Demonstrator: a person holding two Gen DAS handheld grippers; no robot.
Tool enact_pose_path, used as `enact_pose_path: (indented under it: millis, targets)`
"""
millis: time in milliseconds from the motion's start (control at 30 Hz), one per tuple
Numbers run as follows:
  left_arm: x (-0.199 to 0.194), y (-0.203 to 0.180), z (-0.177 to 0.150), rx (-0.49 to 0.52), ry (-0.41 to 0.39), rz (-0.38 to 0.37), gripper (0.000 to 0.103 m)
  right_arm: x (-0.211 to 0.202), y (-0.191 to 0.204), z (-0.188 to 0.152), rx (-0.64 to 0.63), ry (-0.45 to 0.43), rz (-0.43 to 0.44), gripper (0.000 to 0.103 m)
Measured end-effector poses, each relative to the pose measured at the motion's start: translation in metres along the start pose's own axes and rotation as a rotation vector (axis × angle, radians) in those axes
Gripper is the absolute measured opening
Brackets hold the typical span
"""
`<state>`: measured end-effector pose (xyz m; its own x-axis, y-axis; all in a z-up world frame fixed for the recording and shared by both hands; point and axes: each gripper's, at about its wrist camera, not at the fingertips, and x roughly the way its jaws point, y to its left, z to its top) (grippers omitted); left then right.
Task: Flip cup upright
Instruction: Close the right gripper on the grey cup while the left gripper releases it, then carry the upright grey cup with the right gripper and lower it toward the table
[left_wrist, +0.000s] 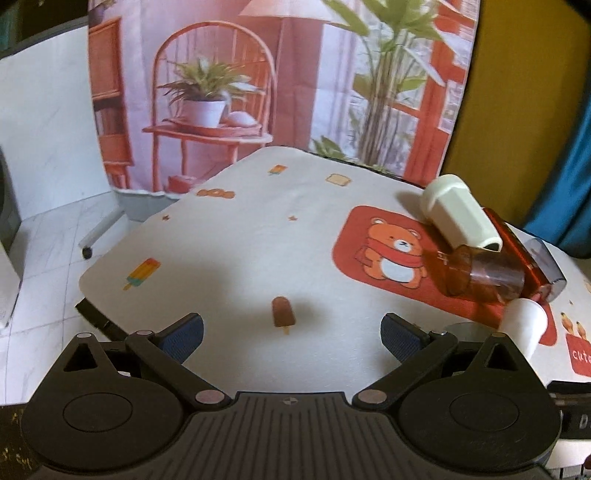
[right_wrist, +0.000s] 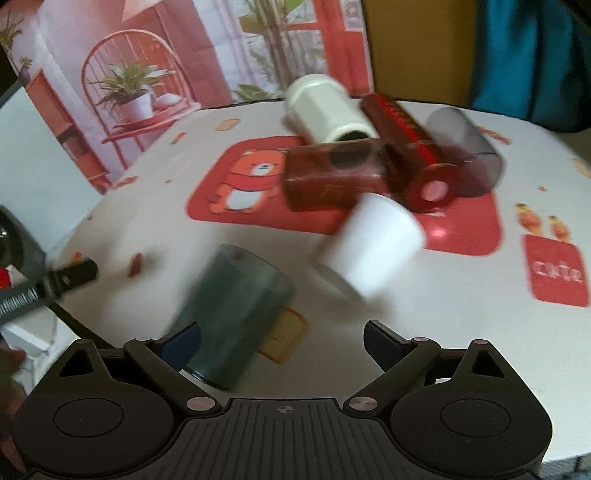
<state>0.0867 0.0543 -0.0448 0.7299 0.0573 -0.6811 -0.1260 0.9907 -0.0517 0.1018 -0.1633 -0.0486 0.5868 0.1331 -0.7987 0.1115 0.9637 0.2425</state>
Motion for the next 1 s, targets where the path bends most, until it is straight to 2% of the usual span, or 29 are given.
enact_pose_path:
  millis: [100,200,367,500,533,733,1000]
  targets:
    - [0.000,0.002,0.000,-0.012,0.002,0.012,0.103,0.008,0.018,0.007,-0.066,-0.002,0.004,0.094]
    - [0.000,0.004,0.000,-0.023,-0.002,0.025,0.103,0.021,0.022,0.014,-0.055,0.025,0.023,0.090]
    - [0.003,0.004,0.000,-0.044,0.007,0.023,0.103,0.049,0.005,0.022,0.132,0.103,0.101,0.086]
    - [0.003,-0.002,-0.001,-0.021,0.006,0.016,0.103,0.063,-0.003,0.020,0.225,0.148,0.150,0.072]
    - [0.004,-0.003,-0.001,-0.017,0.007,0.014,0.103,0.063,-0.004,0.019,0.226,0.147,0.158,0.072]
    - [0.006,-0.002,-0.004,-0.022,0.028,0.001,0.103,0.049,-0.006,0.014,0.171,0.117,0.187,0.071]
    - [0.010,-0.004,-0.007,-0.016,0.057,-0.034,0.103,0.011,-0.018,0.001,0.006,0.069,0.204,0.070]
